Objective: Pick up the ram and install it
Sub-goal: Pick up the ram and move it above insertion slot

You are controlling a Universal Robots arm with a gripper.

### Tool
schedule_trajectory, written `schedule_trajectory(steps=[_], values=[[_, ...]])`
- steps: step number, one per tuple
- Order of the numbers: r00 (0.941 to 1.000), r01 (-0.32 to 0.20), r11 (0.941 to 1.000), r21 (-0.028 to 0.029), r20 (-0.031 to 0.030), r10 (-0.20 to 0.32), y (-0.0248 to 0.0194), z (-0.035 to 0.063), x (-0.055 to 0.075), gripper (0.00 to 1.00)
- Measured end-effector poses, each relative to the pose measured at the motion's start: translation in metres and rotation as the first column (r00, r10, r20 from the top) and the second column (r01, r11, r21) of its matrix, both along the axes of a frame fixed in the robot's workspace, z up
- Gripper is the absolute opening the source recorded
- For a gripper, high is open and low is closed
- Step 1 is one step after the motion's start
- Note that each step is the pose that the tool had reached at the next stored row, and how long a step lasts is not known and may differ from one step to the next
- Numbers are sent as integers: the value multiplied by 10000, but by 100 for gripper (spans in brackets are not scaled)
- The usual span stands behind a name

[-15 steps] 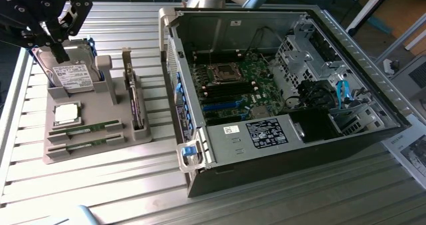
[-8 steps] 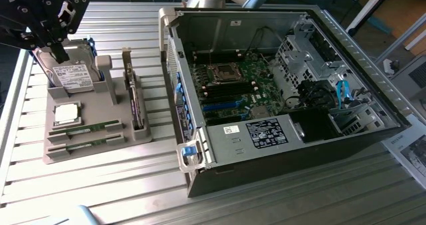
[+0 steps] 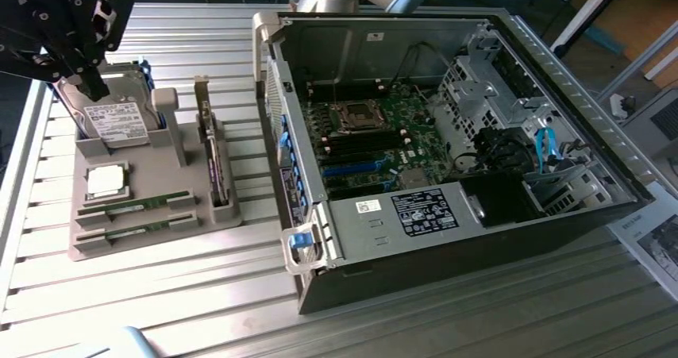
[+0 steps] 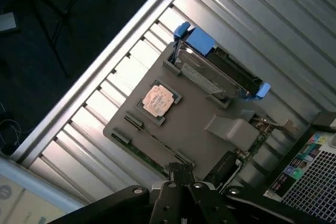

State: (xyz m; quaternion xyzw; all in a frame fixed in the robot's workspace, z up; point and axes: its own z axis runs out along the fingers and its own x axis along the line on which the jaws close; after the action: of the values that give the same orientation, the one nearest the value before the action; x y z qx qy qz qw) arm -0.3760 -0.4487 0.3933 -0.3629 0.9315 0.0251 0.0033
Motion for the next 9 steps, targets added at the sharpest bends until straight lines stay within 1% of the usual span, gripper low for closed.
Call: schedule_trajectory(steps=[4, 6, 9], values=[[9975, -710, 9975, 0, 0, 710, 0, 0, 0, 10], [9943, -1068, 9943, 0, 0, 1068, 0, 0, 0, 10], [9868, -1619, 9868, 0, 0, 1619, 0, 0, 0, 10]])
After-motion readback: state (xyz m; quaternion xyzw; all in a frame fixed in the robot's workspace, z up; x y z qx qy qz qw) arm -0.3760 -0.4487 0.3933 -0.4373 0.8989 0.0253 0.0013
